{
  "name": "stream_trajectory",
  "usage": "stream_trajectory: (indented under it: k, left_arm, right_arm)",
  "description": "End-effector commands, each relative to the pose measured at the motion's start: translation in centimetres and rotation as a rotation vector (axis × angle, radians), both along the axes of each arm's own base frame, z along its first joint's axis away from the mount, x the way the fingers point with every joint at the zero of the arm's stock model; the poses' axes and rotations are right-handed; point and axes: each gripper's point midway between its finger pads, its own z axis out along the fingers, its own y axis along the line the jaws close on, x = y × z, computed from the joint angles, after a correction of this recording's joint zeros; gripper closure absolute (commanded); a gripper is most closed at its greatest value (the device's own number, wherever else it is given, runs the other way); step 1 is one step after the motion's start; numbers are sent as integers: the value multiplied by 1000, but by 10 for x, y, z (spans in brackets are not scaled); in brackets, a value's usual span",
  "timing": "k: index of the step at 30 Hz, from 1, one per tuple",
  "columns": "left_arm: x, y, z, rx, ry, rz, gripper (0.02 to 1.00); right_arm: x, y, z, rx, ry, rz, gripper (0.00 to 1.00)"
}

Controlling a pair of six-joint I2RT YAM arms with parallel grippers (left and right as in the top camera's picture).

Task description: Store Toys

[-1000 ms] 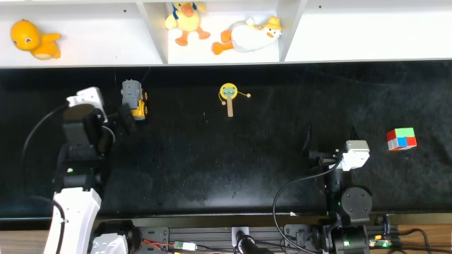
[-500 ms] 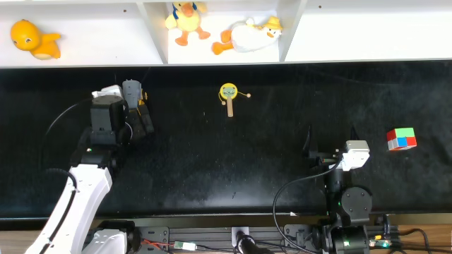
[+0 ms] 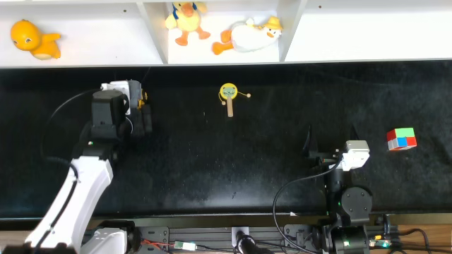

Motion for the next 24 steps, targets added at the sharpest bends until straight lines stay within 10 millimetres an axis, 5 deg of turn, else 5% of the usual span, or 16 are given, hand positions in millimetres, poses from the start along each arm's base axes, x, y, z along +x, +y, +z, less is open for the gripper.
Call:
stream_trajectory:
  k: [1,11,24]
  left_arm:
    - [17,6,7,41,-4,-12,84]
    - [30,6,-7,6,3,-13,102]
    - [39,-1,-12,-45,-19,-16,373]
  right_arm:
    - [0,-2,-4,4,2,-13,5]
    - [0,-2,-4,4,2,-13,5]
    - [0,-2,-4,4,2,-13,5]
